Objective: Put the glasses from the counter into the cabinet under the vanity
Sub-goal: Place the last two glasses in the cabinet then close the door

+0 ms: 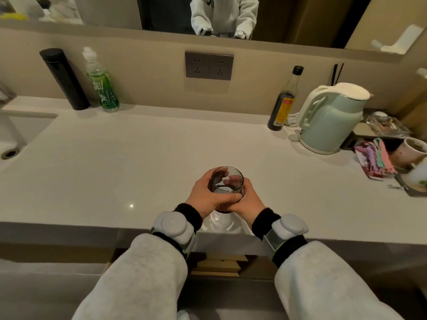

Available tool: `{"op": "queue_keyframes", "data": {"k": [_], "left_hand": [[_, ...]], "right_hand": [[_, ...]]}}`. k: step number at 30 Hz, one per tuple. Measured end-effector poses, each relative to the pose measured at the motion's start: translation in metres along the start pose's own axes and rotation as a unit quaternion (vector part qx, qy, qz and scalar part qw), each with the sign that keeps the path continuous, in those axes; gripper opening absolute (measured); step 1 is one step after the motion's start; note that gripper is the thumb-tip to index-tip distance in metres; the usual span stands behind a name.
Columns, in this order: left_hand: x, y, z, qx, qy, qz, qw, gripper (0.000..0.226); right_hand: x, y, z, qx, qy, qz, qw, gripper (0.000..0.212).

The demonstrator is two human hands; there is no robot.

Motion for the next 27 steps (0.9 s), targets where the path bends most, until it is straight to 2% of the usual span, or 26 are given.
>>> {"op": "queue_keyframes", "data": {"k": [8,15,27], "left_hand": [[0.043,-0.065,-0.024,0.015,0.031,0.003,0.999,0.066],[0.058,-0.092,-0.066,-0.023,0.038,0.004,0.999,0.068],[0.016,-0.098,-0.123,-0.023,0.045,0.024,0.998,0.072]], "right_hand": [[-0.045,-0.066,0.027,0.0,-0.001,-0.025,1.0,0.073],[-0.058,-0.093,0.071,0.044,0.007,-0.04,0.998,0.075],[-0.017,-0.091,0.132,0.033,-0.013,-0.068,0.997,0.076]]}}
Point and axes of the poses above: each hand's wrist, its own y-axis towards the middle knuckle, its own x-axis out of the palm, z = x × y, the point moved 10 cm from there along y, towards the middle knuckle, and after that the axes turned 7 degrees about z, right-handed, at the moved point
